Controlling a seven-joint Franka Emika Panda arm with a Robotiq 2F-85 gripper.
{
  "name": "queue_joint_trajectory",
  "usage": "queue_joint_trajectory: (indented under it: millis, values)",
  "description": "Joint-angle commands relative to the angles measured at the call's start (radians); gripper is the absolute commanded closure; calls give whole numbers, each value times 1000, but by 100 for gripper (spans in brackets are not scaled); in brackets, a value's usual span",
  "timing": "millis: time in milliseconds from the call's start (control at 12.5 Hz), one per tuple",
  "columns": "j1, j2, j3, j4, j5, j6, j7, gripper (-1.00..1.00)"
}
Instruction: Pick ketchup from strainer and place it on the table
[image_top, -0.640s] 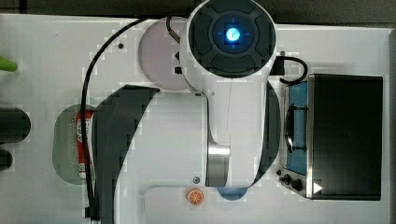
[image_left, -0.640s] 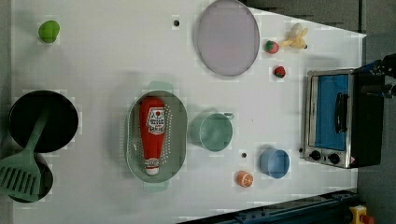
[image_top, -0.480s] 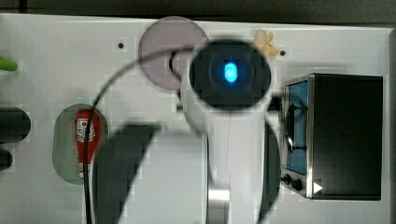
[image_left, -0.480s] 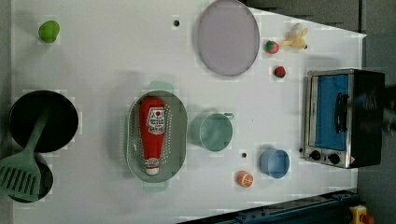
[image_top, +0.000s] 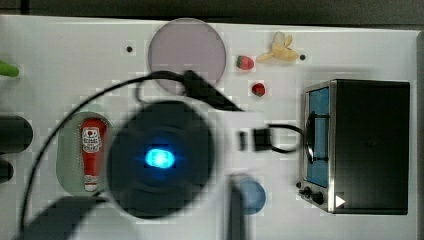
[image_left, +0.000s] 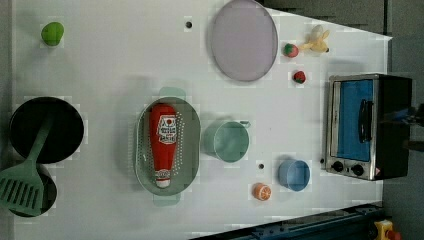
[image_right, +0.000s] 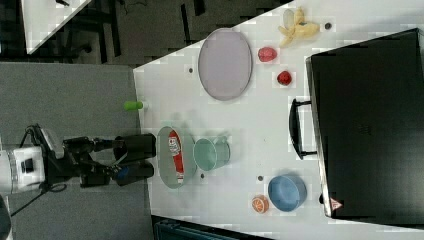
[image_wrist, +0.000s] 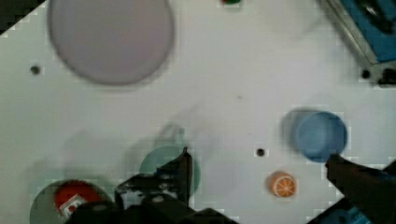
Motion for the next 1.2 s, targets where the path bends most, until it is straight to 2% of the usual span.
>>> queue_joint_trajectory:
  millis: [80,720,880,1200]
  values:
    - [42,102,150,-26,12,65,32,-100]
    - [55,341,478,-43,8,328,40,-100]
    - [61,404,514,-75,-2,438,58,-100]
    - [77,503,518,-186,-85,680,77,-100]
